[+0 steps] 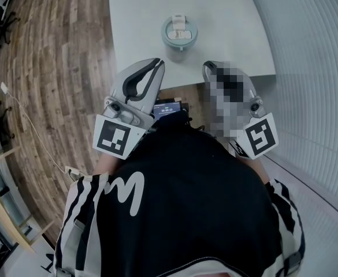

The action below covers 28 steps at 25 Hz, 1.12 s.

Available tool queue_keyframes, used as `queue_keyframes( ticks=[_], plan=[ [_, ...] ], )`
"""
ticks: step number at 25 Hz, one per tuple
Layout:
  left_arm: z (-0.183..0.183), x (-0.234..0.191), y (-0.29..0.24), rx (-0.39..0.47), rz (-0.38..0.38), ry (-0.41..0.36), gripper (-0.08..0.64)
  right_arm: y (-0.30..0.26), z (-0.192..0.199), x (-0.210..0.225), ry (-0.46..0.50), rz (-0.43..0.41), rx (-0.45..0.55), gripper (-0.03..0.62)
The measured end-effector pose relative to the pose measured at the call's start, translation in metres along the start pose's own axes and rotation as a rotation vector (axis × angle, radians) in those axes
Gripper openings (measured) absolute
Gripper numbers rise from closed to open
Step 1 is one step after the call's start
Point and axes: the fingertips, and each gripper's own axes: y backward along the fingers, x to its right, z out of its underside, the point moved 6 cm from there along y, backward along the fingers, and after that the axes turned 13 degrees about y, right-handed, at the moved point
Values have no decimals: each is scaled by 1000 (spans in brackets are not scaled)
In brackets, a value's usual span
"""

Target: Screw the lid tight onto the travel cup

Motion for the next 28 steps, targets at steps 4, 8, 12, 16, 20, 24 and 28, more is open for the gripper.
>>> queue_keyframes(
  ticks=[4, 8, 12, 16, 20, 24, 28],
  plan=[
    [-1, 0, -1, 4, -1, -2, 2, 0, 1, 1, -3, -8, 5, 0],
    [-2, 2, -1, 0, 7, -4, 2, 0, -3, 0, -6, -22, 16, 0],
    [-3, 2, -1, 4, -1, 6, 2, 0, -3, -1, -4, -25, 11, 0],
    [-3, 0, 0, 7, -12, 11, 2, 2, -1, 0, -9, -20, 6, 0],
    [-2, -2, 0, 5, -14, 7, 2, 2, 1, 0, 1, -16, 0, 0],
    [0, -2, -1, 5, -12, 6, 2, 2, 2, -2, 31, -25, -13, 0],
    [1, -2, 0, -2, -17, 6, 2, 1, 0, -4, 32, -31, -7, 0]
  ],
)
